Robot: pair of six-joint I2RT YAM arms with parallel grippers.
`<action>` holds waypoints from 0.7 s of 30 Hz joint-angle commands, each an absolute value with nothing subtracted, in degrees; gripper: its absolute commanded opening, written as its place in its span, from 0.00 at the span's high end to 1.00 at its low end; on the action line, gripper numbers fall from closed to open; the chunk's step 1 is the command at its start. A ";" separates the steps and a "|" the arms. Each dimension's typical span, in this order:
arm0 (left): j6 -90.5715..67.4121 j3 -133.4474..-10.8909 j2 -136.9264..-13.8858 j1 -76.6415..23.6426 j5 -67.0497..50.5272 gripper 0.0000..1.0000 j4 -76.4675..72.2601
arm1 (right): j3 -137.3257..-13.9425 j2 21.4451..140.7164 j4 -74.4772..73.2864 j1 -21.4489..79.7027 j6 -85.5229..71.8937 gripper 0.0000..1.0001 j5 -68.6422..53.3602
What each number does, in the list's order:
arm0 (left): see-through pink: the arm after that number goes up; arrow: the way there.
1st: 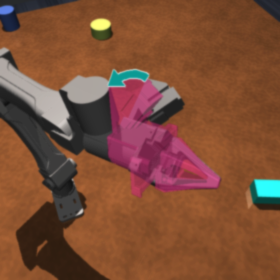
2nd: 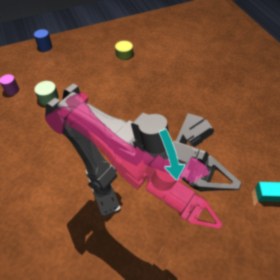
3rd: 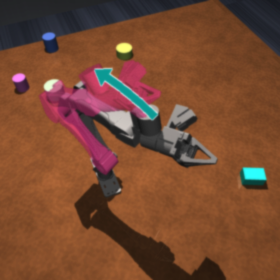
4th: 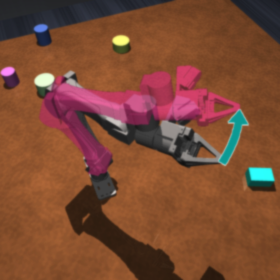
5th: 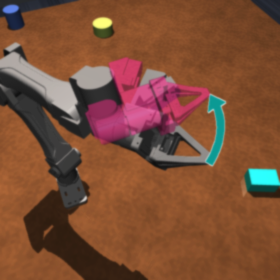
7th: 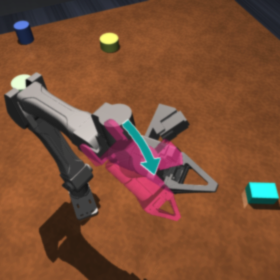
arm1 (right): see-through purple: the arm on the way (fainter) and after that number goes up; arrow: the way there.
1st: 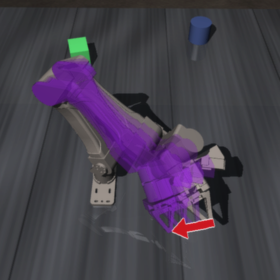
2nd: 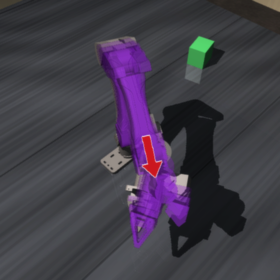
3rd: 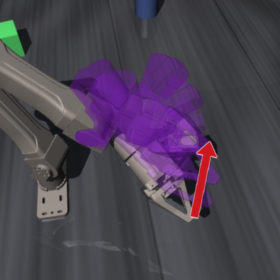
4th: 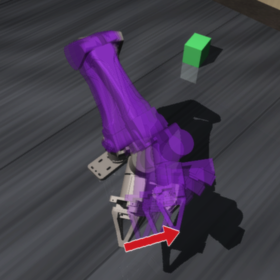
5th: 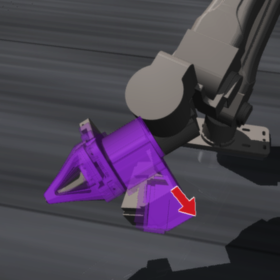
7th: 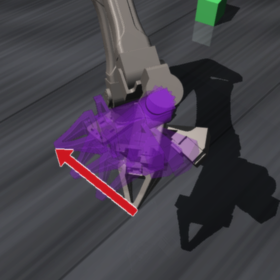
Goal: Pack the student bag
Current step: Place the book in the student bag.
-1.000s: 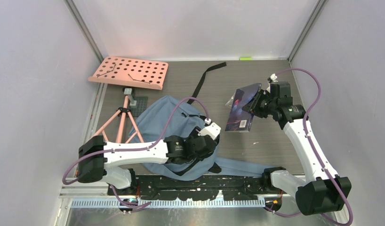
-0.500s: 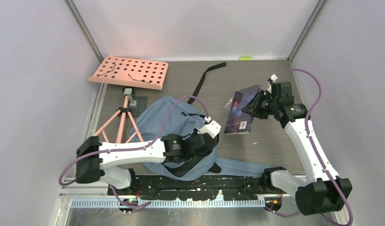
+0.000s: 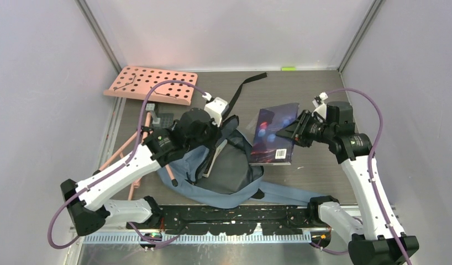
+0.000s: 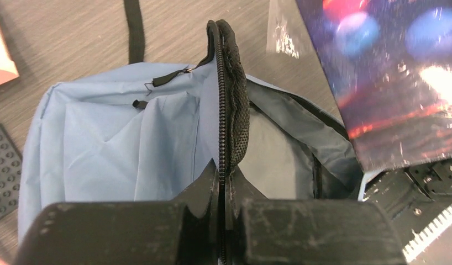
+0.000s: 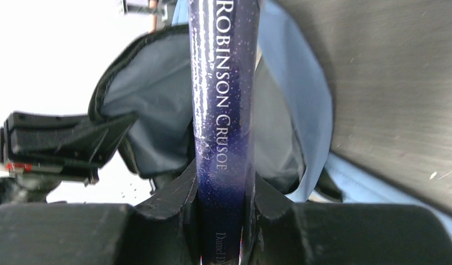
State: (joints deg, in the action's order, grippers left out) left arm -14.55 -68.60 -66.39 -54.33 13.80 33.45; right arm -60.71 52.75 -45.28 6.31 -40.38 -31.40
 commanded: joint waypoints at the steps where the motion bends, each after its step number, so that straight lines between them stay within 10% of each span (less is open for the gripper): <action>1: -11.04 -73.13 -68.32 -49.97 0.71 1.00 31.09 | -58.92 50.53 -40.52 7.73 -44.78 0.99 -44.16; 21: -8.44 -65.76 -63.30 -43.95 -15.08 1.00 19.75 | -44.34 60.84 5.66 35.61 -62.36 0.99 -21.32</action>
